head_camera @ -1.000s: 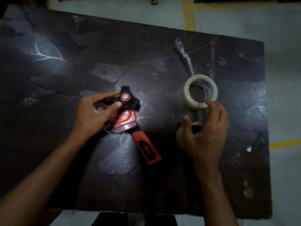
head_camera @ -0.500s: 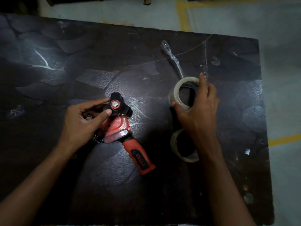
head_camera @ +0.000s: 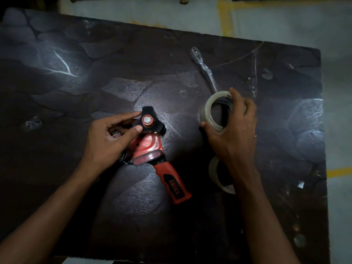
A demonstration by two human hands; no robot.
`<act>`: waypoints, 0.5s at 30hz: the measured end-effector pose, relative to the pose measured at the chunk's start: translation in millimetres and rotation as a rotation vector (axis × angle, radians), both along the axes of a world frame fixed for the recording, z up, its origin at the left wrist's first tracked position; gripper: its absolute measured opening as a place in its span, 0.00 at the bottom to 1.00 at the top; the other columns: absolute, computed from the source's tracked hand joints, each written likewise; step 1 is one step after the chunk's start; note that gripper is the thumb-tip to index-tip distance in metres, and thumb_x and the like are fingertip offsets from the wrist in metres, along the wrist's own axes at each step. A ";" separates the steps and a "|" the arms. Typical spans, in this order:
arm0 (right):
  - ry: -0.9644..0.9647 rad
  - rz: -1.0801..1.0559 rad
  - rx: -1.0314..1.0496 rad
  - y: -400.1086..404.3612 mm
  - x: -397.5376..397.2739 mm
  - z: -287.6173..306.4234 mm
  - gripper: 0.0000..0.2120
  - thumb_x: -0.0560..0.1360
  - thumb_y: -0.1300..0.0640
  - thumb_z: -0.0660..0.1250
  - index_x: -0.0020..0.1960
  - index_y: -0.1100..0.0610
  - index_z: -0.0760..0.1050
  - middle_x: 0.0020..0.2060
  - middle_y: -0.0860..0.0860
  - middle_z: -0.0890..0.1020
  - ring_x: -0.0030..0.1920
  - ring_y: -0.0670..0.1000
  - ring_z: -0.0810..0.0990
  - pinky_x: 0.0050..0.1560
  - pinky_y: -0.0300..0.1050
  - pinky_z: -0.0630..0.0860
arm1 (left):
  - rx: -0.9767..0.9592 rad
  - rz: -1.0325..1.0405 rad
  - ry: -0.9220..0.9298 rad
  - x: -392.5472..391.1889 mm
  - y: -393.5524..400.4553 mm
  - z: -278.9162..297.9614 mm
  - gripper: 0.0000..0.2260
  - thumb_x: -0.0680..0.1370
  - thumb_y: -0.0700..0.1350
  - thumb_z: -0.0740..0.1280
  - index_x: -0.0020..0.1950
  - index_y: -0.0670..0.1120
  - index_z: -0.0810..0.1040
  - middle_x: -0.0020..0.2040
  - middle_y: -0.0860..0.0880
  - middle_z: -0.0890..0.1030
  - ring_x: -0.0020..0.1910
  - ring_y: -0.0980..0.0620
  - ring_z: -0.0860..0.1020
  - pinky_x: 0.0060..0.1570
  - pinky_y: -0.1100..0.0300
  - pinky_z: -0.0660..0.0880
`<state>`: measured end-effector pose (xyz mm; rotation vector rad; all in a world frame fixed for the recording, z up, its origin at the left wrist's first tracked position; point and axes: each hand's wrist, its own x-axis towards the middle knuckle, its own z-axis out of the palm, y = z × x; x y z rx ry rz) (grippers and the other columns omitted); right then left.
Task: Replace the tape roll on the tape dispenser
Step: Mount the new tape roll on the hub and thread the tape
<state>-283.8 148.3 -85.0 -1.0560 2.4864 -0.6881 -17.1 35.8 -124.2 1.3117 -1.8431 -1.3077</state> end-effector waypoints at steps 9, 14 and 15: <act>-0.074 0.139 -0.132 -10.8 29.3 5.0 0.47 0.69 0.47 0.81 0.82 0.48 0.61 0.77 0.53 0.66 0.73 0.56 0.70 0.65 0.56 0.77 | 0.013 -0.006 0.026 0.9 -0.5 0.6 0.16 0.78 0.42 0.79 0.65 0.53 0.87 0.54 0.53 0.90 0.47 0.61 0.85 0.50 0.69 0.79; -0.188 0.277 -0.299 -19.0 47.6 22.4 0.44 0.70 0.50 0.81 0.80 0.53 0.64 0.74 0.52 0.70 0.72 0.54 0.72 0.71 0.54 0.74 | 0.030 0.021 0.063 -2.0 0.2 4.0 0.15 0.77 0.47 0.75 0.64 0.52 0.87 0.53 0.56 0.89 0.46 0.66 0.85 0.49 0.70 0.79; -0.215 0.320 -0.341 -20.2 51.5 25.8 0.43 0.70 0.52 0.81 0.80 0.54 0.64 0.74 0.52 0.70 0.73 0.54 0.73 0.72 0.56 0.74 | 0.028 0.028 0.067 -2.0 0.4 4.4 0.14 0.77 0.47 0.75 0.64 0.52 0.87 0.53 0.57 0.89 0.47 0.67 0.85 0.50 0.69 0.79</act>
